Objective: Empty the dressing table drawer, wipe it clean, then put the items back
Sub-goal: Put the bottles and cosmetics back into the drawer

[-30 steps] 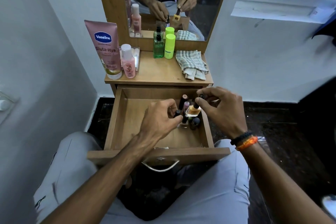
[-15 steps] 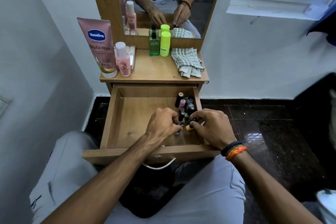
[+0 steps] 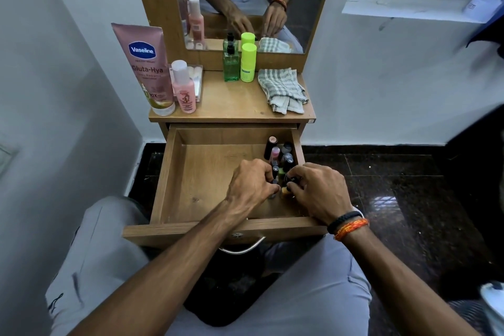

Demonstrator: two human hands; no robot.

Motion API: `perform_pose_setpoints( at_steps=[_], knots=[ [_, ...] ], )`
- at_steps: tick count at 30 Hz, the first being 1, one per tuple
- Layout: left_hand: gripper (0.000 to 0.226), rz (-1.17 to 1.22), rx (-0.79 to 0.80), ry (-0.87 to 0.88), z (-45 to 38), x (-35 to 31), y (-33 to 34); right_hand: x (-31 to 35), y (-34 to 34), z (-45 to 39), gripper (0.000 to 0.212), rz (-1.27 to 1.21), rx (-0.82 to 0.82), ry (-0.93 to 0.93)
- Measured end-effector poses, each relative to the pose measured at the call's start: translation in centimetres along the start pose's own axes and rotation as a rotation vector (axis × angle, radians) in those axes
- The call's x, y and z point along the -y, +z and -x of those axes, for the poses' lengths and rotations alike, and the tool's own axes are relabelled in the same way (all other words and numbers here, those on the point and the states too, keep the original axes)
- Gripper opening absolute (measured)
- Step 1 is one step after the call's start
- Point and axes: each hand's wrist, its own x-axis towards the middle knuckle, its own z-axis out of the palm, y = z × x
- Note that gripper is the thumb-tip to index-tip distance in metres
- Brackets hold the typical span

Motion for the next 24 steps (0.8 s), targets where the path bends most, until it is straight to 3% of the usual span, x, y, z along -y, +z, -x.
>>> perform_pose_setpoints(
  at_steps=[12, 20, 24],
  knots=[
    [0.016, -0.024, -0.007, 0.025, 0.1, -0.3, 0.2, -0.2, -0.3, 0.2, 0.018, -0.018, -0.017, -0.003],
    [0.022, -0.007, 0.000, 0.039, 0.4, 0.0, -0.1, -0.3, -0.3, 0.3, 0.029, -0.050, 0.046, 0.000],
    [0.028, -0.014, 0.040, 0.037, 0.3, 0.4, -0.9, -0.4, -0.5, 0.2, 0.033, -0.026, -0.013, -0.003]
  ],
)
